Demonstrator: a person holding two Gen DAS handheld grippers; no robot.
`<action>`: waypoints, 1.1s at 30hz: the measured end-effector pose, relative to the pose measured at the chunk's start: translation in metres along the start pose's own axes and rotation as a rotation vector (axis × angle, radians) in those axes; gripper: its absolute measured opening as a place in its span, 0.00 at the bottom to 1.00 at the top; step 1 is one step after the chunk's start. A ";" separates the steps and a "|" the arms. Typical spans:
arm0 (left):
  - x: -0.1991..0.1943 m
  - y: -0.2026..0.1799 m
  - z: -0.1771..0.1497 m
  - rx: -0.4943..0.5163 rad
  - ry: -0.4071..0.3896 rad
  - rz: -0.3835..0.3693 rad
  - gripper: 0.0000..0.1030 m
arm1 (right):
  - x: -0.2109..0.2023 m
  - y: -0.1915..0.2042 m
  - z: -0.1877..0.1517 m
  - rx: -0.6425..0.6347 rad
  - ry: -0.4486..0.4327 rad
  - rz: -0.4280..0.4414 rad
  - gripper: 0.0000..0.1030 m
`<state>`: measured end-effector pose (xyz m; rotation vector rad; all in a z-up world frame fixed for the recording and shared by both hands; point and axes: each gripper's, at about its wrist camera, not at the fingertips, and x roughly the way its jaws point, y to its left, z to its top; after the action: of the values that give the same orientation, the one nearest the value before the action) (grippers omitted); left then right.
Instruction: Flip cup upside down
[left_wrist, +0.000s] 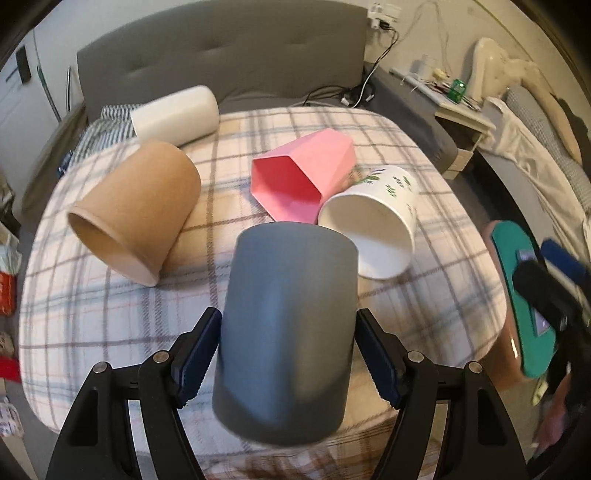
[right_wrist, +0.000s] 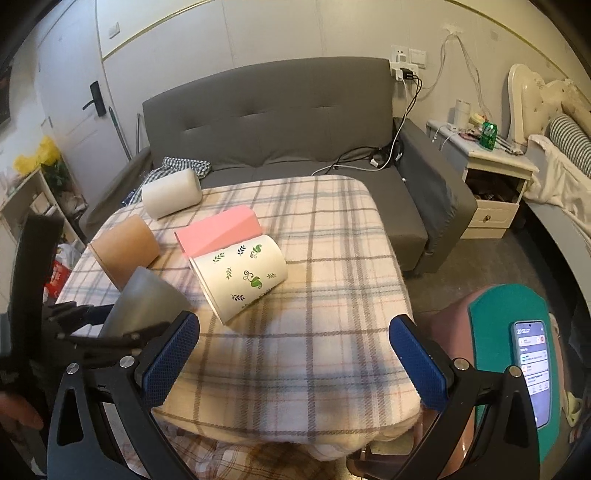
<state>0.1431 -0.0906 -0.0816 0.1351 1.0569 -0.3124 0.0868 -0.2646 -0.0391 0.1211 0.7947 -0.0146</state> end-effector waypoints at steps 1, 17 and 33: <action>-0.004 -0.001 -0.002 0.014 -0.013 0.010 0.76 | -0.002 0.002 0.000 -0.003 -0.004 -0.003 1.00; -0.095 0.079 -0.041 -0.123 -0.310 0.136 0.87 | -0.057 0.065 -0.009 -0.019 -0.097 -0.007 1.00; -0.076 0.156 -0.085 -0.286 -0.301 0.181 0.88 | 0.023 0.151 -0.051 0.004 0.030 0.005 0.99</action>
<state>0.0878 0.0938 -0.0631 -0.0717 0.7741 -0.0134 0.0754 -0.1080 -0.0750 0.1269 0.8243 -0.0097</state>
